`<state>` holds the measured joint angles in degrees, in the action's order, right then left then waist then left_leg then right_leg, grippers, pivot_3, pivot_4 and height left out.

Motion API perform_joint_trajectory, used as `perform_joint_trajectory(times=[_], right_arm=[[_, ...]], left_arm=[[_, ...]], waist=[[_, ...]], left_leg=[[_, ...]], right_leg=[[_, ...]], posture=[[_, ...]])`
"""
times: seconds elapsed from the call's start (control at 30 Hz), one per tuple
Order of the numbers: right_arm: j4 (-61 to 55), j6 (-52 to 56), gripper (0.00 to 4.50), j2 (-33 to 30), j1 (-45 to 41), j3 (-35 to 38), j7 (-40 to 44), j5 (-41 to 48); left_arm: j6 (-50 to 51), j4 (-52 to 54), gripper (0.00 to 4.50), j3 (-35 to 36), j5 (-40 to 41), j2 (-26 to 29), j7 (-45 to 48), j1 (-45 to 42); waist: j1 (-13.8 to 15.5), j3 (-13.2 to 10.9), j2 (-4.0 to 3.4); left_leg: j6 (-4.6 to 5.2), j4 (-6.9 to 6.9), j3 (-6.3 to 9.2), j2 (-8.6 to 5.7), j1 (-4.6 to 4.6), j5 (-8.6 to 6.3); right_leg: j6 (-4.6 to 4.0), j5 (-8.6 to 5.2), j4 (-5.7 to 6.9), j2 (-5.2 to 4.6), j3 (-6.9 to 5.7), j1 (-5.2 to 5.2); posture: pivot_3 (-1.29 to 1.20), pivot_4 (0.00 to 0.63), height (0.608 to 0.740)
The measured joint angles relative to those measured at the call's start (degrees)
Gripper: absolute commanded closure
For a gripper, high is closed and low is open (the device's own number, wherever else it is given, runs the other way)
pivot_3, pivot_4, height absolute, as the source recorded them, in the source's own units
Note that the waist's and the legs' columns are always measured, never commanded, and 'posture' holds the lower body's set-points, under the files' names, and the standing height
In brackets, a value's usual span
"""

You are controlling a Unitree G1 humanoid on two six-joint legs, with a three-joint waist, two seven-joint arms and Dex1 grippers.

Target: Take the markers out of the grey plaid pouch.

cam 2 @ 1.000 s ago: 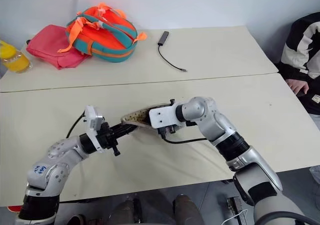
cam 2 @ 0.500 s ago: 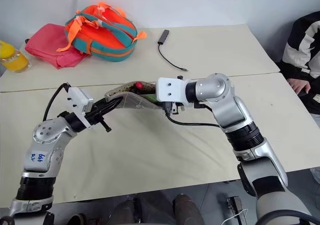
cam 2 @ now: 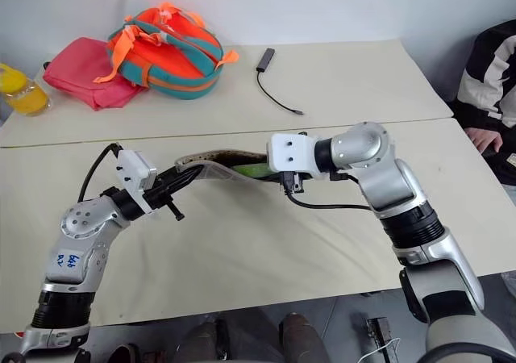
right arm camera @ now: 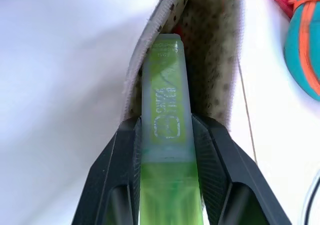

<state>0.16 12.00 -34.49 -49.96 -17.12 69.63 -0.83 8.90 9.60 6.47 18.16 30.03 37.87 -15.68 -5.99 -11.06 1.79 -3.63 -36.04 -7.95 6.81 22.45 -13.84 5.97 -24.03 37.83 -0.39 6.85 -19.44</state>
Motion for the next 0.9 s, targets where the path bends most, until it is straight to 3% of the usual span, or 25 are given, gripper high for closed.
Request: perform_joint_trajectory(times=[0.33,0.53,0.67,0.8,0.9], right_arm=[[0.1,5.5,3.35,-6.3,3.1,11.0,-2.2,6.9],[7.8,3.4,3.35,-8.2,7.2,11.3,-11.0,1.1],[13.1,4.9,3.35,-2.5,11.5,13.1,-21.4,-0.1],[13.7,8.7,3.35,2.1,13.9,14.7,-25.5,2.2],[13.8,11.3,2.41,3.8,14.0,16.6,-26.9,4.9]], left_arm=[[-1.6,-2.0,4.50,3.2,-0.5,1.5,-0.4,1.0],[-1.6,-2.0,4.50,2.4,-0.5,0.2,-0.3,1.0],[-1.6,-2.0,4.50,2.0,-0.4,-0.1,-0.1,0.8],[-1.5,-2.0,4.50,1.9,-0.4,-0.1,0.2,0.5],[-1.5,-2.0,4.50,1.9,-0.3,-0.2,0.2,0.5]], waist=[[0.1,0.0,0.01],[0.2,0.0,0.01],[-0.1,0.0,0.01],[-0.4,0.0,0.00],[-0.3,0.0,0.00]], left_leg=[[0.00,0.02,-0.14,0.00,0.00,0.00],[0.01,0.00,-0.27,-0.01,0.00,0.00],[0.00,0.04,-0.35,0.03,-0.01,0.00],[0.00,0.08,-0.40,0.03,-0.01,0.00],[0.00,0.07,-0.39,0.01,-0.01,0.00]], right_leg=[[0.00,0.00,-0.05,-0.02,0.06,-0.01],[0.00,0.00,-0.09,0.01,0.18,-0.03],[0.00,0.00,-0.06,0.09,0.34,-0.09],[0.01,0.00,-0.02,0.17,0.39,-0.17],[0.02,0.01,-0.02,0.15,0.38,-0.15]], posture=[[0.00,0.150,0.740],[0.00,0.150,0.740],[0.00,0.150,0.740],[0.00,0.150,0.740],[0.00,0.150,0.740]])
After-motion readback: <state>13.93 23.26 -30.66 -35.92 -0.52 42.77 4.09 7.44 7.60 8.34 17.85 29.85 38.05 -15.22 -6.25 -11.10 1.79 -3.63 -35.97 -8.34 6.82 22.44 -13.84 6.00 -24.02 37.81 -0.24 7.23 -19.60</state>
